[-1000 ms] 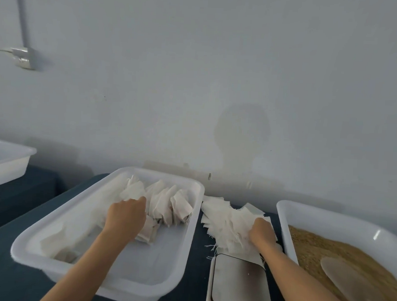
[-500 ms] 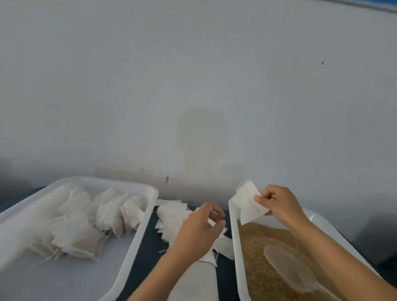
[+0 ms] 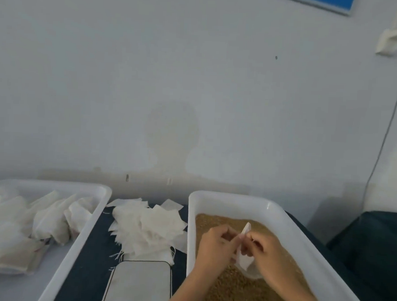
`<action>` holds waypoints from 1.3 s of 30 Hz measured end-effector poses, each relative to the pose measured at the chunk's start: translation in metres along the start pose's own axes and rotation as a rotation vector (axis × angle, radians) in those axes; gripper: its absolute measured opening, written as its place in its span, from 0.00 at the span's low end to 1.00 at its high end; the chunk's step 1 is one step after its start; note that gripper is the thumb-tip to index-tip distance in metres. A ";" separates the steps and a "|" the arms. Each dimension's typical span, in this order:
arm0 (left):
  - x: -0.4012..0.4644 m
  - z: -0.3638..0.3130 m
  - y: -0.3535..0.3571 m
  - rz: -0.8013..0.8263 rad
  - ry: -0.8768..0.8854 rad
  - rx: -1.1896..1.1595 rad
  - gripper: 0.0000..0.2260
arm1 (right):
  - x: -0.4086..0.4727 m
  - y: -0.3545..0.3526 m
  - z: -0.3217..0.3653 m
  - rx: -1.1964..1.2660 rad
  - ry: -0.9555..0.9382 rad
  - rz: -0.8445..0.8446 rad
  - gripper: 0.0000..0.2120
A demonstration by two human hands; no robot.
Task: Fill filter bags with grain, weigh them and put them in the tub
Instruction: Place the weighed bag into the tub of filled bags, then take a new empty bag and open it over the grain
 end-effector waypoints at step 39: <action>-0.016 -0.040 -0.029 -0.292 0.276 0.798 0.09 | 0.002 -0.046 -0.050 -0.942 0.108 0.244 0.09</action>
Point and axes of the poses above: each hand's wrist, its own x-axis towards the middle knuckle, its own y-axis out of the palm, z = x × y, the point moved 9 cm from there along x, towards the middle knuckle, and after that the axes turned 9 degrees about y, right-handed, at the moved point
